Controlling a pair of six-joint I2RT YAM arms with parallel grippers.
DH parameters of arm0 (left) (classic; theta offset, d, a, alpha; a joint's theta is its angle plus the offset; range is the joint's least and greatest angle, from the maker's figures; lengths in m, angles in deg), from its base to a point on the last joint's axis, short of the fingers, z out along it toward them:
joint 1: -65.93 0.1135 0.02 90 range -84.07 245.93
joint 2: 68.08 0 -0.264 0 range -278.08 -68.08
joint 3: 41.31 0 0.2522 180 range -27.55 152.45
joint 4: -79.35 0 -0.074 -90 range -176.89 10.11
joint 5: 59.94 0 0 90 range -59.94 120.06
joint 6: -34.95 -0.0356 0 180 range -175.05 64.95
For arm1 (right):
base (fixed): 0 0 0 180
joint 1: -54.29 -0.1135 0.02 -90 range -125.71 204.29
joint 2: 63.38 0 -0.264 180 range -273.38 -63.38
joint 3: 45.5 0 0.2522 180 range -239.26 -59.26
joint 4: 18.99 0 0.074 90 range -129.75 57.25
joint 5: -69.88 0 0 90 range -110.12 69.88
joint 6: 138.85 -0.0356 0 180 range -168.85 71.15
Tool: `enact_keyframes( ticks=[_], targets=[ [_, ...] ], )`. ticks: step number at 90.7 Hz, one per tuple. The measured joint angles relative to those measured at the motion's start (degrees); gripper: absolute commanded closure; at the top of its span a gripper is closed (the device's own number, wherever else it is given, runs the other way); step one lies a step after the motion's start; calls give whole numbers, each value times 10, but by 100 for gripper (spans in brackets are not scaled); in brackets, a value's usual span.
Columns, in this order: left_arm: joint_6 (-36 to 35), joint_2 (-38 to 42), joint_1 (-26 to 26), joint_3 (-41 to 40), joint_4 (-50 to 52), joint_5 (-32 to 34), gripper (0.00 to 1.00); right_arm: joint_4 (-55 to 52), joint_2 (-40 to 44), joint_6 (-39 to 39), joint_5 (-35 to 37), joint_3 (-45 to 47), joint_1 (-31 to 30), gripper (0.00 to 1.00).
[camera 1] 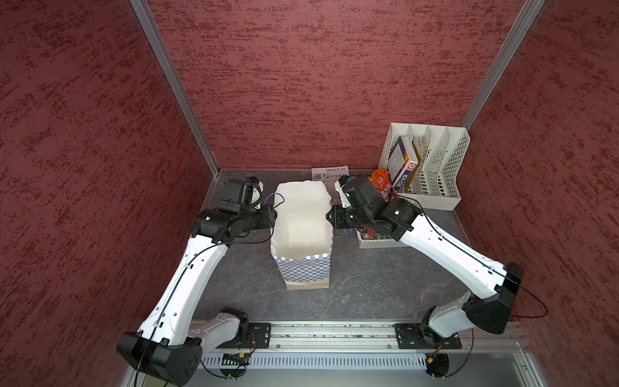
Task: Place the condiment packets inside the bag
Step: Adjust the paper bag at the center of the board, then pick up the condiment packet from the storage box.
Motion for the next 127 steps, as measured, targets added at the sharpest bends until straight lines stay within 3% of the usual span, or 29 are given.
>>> enact_keyframes(
  ticks=[18,33,51,56,68,75,102,127],
  targets=[
    [37,7,22,-38,-42,-71,100,2,20,8,4,9,0,53],
    [56,23,42,-56,-53,-117,100,-2,60,35,21,24,0,34],
    [87,75,94,-71,-56,-173,100,-31,162,88,87,48,27,2],
    [97,93,109,-75,-59,-191,100,-40,194,104,99,62,62,2],
    [120,120,119,-90,-72,-240,100,-62,257,132,112,121,210,2],
    [132,123,119,-102,-86,-268,100,-76,262,152,117,148,258,2],
    [163,127,120,-146,-121,-329,100,-50,141,219,113,173,271,2],
    [165,143,120,-151,-131,-339,100,-6,29,249,148,159,286,23]
  ],
)
